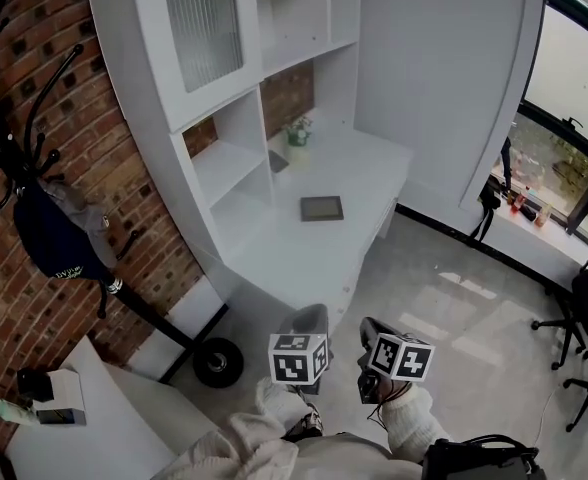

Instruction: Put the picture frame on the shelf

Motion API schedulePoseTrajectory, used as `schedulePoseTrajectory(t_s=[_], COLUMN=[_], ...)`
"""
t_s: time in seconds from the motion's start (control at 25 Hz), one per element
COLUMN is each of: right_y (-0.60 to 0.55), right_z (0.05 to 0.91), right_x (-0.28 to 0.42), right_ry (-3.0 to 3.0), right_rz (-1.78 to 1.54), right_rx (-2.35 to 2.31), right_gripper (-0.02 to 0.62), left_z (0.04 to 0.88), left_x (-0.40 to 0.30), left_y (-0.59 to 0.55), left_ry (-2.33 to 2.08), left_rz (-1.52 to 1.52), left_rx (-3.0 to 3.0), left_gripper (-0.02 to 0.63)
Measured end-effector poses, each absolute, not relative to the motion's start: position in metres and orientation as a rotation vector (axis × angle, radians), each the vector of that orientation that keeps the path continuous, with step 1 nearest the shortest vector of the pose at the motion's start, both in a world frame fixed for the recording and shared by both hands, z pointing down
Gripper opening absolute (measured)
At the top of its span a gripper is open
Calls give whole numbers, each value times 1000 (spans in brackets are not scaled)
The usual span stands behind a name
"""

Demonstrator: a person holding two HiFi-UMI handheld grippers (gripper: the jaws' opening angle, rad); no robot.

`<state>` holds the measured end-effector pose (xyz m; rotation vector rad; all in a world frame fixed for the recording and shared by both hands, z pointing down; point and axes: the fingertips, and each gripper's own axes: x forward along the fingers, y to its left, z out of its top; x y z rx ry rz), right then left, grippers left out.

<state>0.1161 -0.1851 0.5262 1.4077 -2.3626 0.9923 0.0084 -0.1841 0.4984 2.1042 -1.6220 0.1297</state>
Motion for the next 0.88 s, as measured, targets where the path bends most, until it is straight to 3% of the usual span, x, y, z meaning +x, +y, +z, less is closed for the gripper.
schedulePoseTrajectory(t_s=[0.44, 0.88], right_y=[-271, -303], right_z=[532, 535], right_x=[83, 58], right_ry=[-2324, -2314], right_rz=[982, 988], right_rx=[1426, 1388], right_gripper=[25, 25], left_z=[504, 511], left_x=[-33, -69], left_y=[-271, -288], left_ry=[-1614, -1663], left_rz=[122, 119], left_rx=[2080, 2005], left_gripper=[8, 8])
